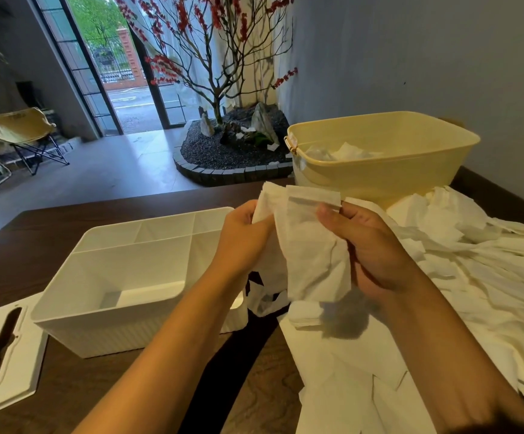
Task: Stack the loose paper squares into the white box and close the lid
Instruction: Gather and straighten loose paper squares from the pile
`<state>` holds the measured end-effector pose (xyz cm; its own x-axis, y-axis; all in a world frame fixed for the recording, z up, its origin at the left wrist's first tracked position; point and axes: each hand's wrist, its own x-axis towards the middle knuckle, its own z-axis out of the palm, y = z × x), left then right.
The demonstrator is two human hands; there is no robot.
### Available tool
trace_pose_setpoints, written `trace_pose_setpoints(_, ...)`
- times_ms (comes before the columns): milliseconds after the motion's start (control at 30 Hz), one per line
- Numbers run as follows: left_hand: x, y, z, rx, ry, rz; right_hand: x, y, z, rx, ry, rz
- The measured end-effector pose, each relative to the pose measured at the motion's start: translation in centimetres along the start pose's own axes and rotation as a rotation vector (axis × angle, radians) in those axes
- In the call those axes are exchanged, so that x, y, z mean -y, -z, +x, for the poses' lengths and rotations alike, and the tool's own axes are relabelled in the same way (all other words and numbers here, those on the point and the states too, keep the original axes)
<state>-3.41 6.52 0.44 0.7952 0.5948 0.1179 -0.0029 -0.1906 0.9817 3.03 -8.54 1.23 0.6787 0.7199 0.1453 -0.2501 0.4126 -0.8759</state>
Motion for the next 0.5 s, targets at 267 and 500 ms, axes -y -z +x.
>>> trace_pose_setpoints(267,-0.1,-1.2,-0.7,0.107,0.339,-0.254,-3.1,0.1,0.8,-0.566,0.25,-0.754)
trace_pose_setpoints(500,0.4,-0.9,-1.2,0.386,0.205,-0.171,-4.1,-0.1,1.1,-0.596,0.284,-0.858)
